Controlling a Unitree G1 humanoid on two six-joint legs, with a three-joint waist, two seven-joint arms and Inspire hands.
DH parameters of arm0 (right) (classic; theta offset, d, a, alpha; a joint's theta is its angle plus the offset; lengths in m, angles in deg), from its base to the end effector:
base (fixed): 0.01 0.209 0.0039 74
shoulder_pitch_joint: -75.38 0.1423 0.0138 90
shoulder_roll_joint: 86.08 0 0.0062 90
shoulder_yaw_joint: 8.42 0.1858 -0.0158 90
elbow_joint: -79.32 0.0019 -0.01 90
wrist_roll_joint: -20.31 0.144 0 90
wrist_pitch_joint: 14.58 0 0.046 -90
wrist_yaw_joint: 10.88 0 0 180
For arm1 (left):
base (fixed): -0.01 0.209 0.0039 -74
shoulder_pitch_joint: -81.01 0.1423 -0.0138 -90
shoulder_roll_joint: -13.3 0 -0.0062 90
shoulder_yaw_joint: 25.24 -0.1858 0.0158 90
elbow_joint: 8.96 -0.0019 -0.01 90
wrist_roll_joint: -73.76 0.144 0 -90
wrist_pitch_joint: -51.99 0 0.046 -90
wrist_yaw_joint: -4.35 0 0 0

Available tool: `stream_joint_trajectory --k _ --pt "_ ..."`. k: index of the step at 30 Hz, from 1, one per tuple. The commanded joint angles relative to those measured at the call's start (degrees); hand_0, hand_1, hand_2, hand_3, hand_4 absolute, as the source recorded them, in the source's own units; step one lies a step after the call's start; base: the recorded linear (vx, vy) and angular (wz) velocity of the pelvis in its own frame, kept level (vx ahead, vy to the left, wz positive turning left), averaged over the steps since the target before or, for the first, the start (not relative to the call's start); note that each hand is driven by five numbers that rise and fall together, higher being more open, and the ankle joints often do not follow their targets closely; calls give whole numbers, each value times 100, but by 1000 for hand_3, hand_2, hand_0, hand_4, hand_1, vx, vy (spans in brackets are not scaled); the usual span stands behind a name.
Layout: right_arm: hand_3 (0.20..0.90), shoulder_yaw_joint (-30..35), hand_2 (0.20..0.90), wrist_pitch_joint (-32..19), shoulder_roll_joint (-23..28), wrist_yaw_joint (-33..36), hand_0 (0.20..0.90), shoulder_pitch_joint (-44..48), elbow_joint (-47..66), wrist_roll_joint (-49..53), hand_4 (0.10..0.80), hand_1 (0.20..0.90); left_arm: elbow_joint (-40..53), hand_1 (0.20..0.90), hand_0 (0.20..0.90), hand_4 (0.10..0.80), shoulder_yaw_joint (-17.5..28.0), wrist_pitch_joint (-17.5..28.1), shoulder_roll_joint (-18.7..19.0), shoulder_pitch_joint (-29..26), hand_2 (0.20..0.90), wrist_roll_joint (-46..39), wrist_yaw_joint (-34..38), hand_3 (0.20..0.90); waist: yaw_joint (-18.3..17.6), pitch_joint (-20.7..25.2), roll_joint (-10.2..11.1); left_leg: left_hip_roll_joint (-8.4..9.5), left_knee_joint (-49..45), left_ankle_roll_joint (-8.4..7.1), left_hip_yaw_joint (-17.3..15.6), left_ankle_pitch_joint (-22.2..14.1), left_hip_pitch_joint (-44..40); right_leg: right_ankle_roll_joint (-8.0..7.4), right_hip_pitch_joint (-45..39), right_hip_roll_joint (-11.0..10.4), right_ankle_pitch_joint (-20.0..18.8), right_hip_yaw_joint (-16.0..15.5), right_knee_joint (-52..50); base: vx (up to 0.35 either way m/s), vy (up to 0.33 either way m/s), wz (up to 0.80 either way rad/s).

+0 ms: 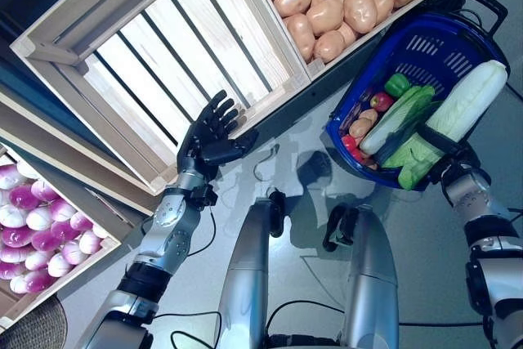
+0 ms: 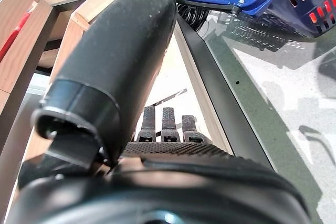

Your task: Put vegetables into the basket

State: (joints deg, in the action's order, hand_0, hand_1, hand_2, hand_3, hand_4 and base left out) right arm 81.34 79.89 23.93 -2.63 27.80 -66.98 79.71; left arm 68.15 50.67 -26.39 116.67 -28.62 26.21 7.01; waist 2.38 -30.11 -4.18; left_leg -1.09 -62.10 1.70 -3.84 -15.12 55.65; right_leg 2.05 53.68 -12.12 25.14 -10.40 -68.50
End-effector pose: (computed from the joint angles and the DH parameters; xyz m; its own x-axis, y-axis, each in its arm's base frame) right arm 0.3164 -0.3048 0.1123 0.8806 -0.4013 -0.2520 0.4737 0.7583 0.4479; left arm 0.2709 0.2026 0.0934 0.9771 -0.0907 0.1923 0.1405 0.9543 -0.2637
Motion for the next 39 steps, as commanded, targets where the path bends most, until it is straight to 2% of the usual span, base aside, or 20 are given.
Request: stream_joint_trajectory --k 1,15,18,22,28,33,39 --pt "900 127 900 -377 686 -96 900 464 347 150 800 900 722 900 900 800 32 421 55 -7 900 -64 -319 900 2 31 -45 142 -270 339 -146 -863 -671 362 -568 243 -303 -56 286 0 0 0" --pt "900 196 900 -407 753 -447 900 310 352 -35 800 900 635 900 900 800 52 560 42 231 900 -215 -649 900 131 66 151 101 34 326 -128 -836 -1482 374 -1410 237 -314 -167 617 7 52 0" --pt "900 190 900 -372 702 -567 900 211 355 -39 800 900 553 900 900 800 54 568 27 271 900 -213 -711 900 188 197 257 69 491 293 -128 -746 -1998 319 -1930 266 -397 -211 1063 45 58 -3" --pt "900 228 900 -369 589 -673 900 31 403 -27 800 900 423 900 900 800 110 559 18 335 900 -112 -840 900 197 314 346 -20 827 277 -142 -642 -2416 352 -2381 303 -485 -277 1432 23 40 -4" --pt "900 261 900 -538 22 -919 900 -733 706 36 800 900 125 900 900 800 8 303 -186 535 900 283 -918 900 153 855 521 -194 2334 125 -289 -291 -3667 223 -3726 551 -918 -375 3134 77 43 -6" --pt "900 155 900 -887 -703 -908 900 -1399 1190 -123 800 900 -168 900 900 800 -108 108 -410 738 900 608 -787 900 106 1330 661 -204 3643 64 -418 123 -4615 7 -4684 764 -1398 -278 4623 75 44 -19" --pt "900 24 900 -1126 -1236 -1074 900 -2176 1550 -374 800 900 -612 900 900 800 -191 -76 -673 1110 900 745 -808 900 35 1826 709 -125 4975 20 -538 578 -5496 -163 -5535 883 -1875 -193 5945 89 56 -5"
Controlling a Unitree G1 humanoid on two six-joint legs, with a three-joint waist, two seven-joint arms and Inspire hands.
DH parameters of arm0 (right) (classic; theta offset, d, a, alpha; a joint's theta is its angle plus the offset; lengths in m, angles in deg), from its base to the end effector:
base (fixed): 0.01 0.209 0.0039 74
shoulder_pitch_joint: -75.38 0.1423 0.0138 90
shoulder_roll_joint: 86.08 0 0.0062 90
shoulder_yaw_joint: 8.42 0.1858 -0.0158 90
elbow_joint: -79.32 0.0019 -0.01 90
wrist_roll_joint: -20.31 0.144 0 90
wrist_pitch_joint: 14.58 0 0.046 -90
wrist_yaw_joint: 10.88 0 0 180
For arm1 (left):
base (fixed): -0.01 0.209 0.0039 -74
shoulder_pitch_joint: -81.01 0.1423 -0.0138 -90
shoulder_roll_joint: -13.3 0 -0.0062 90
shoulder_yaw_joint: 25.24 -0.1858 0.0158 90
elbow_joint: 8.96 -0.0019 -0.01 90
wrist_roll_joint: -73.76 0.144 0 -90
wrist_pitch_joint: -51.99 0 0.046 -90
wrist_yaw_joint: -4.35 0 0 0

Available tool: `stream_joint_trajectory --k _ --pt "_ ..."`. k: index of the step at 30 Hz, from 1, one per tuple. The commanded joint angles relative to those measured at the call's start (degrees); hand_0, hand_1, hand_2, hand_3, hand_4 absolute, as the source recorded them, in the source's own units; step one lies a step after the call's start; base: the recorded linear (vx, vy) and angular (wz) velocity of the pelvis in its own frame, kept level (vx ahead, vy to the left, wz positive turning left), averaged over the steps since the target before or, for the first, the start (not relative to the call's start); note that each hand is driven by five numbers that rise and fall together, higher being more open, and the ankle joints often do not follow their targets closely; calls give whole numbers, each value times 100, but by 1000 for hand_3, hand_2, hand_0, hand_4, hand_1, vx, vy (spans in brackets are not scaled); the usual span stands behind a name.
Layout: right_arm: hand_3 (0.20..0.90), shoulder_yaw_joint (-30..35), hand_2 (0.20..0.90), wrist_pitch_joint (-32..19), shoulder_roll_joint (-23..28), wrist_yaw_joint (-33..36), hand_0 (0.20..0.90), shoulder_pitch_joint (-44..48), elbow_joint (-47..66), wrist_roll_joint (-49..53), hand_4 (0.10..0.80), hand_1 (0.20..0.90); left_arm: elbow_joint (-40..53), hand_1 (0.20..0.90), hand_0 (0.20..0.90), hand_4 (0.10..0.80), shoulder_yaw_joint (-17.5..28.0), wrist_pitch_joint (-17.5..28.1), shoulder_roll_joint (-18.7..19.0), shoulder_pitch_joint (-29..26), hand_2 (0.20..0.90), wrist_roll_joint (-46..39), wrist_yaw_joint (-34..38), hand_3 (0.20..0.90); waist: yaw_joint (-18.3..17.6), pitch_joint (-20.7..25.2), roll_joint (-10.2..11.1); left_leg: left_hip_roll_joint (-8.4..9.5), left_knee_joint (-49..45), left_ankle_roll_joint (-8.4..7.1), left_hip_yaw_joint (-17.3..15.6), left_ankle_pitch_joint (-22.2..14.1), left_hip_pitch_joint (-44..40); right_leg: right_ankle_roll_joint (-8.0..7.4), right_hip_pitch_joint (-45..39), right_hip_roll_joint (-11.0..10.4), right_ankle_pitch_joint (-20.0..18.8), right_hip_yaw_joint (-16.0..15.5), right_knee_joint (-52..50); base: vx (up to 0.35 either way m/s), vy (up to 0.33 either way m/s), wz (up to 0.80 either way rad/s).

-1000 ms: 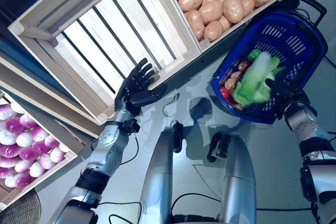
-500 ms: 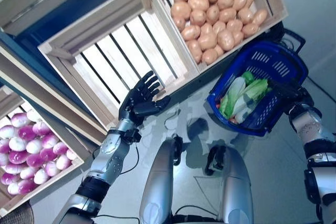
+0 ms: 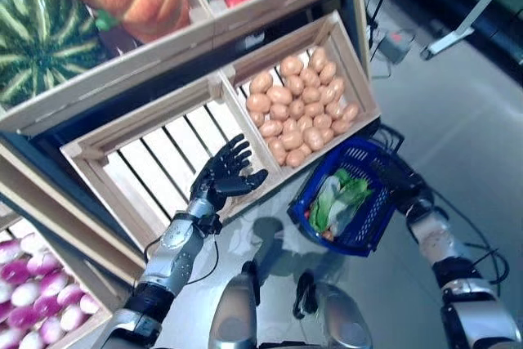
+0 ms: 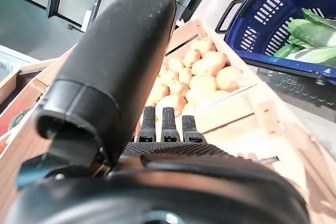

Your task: Put vegetables into the basket

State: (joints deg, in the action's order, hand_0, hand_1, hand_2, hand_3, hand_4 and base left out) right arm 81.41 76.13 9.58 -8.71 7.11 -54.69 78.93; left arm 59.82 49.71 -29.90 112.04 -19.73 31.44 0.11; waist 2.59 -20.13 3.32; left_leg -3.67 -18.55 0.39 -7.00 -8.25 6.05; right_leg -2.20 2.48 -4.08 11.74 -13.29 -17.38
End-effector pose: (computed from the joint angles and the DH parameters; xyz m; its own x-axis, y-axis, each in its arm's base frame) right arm 0.2636 -0.2458 0.0101 0.9084 -0.1883 -0.3733 0.3770 0.7551 0.5364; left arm 0.2378 0.2044 0.0218 0.9817 -0.1558 -0.1094 0.1241 0.9595 -0.2528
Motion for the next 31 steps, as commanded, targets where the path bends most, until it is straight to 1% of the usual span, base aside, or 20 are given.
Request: stream_joint_trajectory --k 1,3,4,5,8,10,13,14,15,16,20,21,23,25,26,27,31 --pt "900 -19 900 -785 120 -534 900 -230 365 -354 800 900 106 900 900 800 -122 301 -247 295 900 296 -106 900 -5 907 -45 151 847 146 -226 -28 -664 232 -511 96 -611 130 1008 47 74 -4" --pt "900 -157 900 -846 -81 -617 900 -498 516 -544 800 900 -180 900 900 800 -160 398 -336 441 900 582 -35 900 -53 1074 -60 190 1313 141 -253 139 -902 172 -667 123 -769 195 1356 39 87 -7" --pt "900 -185 900 -848 -121 -642 900 -577 556 -642 800 900 -246 900 900 800 -165 359 -353 484 900 667 10 900 -62 1114 -63 195 1432 137 -273 190 -975 158 -718 129 -816 205 1446 43 95 -13" --pt "900 -318 900 -916 -262 -705 900 -789 605 -788 800 900 -520 900 900 800 -172 463 -434 584 900 749 12 900 -104 1211 -85 202 1732 138 -280 289 -1123 135 -799 145 -894 239 1638 42 86 -17" --pt "900 -626 900 -873 -694 -900 900 -1267 761 -805 800 900 -907 900 900 800 -170 614 -614 789 900 1098 80 900 -176 1373 -129 222 2239 147 -286 464 -1381 110 -943 191 -1033 302 1979 41 68 -18" --pt "900 -795 900 -866 -1050 -966 900 -1564 712 -651 800 900 -1257 900 900 800 -168 647 -745 850 900 1215 145 900 -229 1450 -149 231 2355 151 -283 475 -1436 98 -1018 217 -1120 334 2178 16 33 -12" --pt "900 -891 900 -772 -1282 -1048 900 -1674 331 -576 800 900 -1938 900 900 800 -87 735 -1010 852 900 1343 212 900 -299 1518 -194 231 2355 145 -323 444 -1457 95 -1027 245 -1144 395 2238 -5 16 -3" --pt "900 -914 900 -807 -1392 -1117 900 -1678 -14 -412 800 900 -2439 900 900 800 -30 810 -1158 814 900 1367 170 900 -326 1547 -231 235 2355 140 -333 436 -1454 96 -1011 253 -1133 431 2238 -9 20 -9" --pt "900 -914 900 -807 -1391 -1118 900 -1677 -16 -411 800 900 -2442 900 900 800 -29 812 -1159 813 900 1367 169 900 -326 1547 -231 235 2355 140 -333 436 -1453 96 -1011 253 -1133 432 2238 -4 23 -16" --pt "900 -921 900 -826 -1465 -1147 900 -1674 -250 -448 800 900 -2720 900 900 800 -6 778 -1258 795 900 1449 176 900 -341 1564 -260 240 2355 142 -332 427 -1463 95 -1019 255 -1124 439 2238 4 14 -15" --pt "900 -999 900 -847 -1559 -1372 900 -1730 -756 -363 800 900 -3334 900 900 800 -80 815 -1369 762 900 1685 112 900 -398 1599 -315 252 2355 142 -346 419 -1498 110 -1067 260 -1092 438 2238 7 17 -1" --pt "900 -1011 900 -797 -1600 -1487 900 -1762 -1017 -200 800 900 -3650 900 900 800 -167 711 -1404 739 900 1903 23 900 -434 1610 -341 256 2355 143 -363 418 -1523 115 -1094 265 -1073 438 2238 0 0 0" --pt "900 -1018 900 -723 -1634 -1520 900 -1788 -1165 -49 800 900 -3871 900 900 800 -240 636 -1426 723 900 2045 38 900 -460 1619 -357 260 2355 143 -369 418 -1537 117 -1112 267 -1058 437 2238 0 0 0" --pt "900 -1015 900 -442 -1707 -1541 900 -1822 -1523 117 800 900 -4295 900 900 800 -319 584 -1503 711 900 2113 -6 900 -504 1634 -386 275 2355 155 -357 395 -1566 116 -1145 271 -1027 456 2238 14 15 -1" --pt "900 -1015 900 -397 -1717 -1556 900 -1822 -1602 83 800 900 -4358 900 900 800 -331 587 -1516 706 900 2122 -17 900 -510 1634 -391 278 2355 159 -352 393 -1571 117 -1152 271 -1021 457 2238 36 32 0" --pt "900 -1028 900 -166 -1742 -1665 900 -1821 -1842 -27 800 900 -4530 900 900 800 -360 596 -1554 711 900 2128 -119 900 -514 1637 -408 286 2355 166 -340 391 -1582 127 -1169 268 -1004 450 2238 0 0 0" --pt "900 -1161 900 19 -1759 -1877 900 -1774 -2205 -279 800 900 -4702 900 900 800 -442 712 -1603 720 900 2171 -253 900 -471 1631 -434 306 2355 170 -274 401 -1591 132 -1199 262 -988 425 2238 0 0 0"
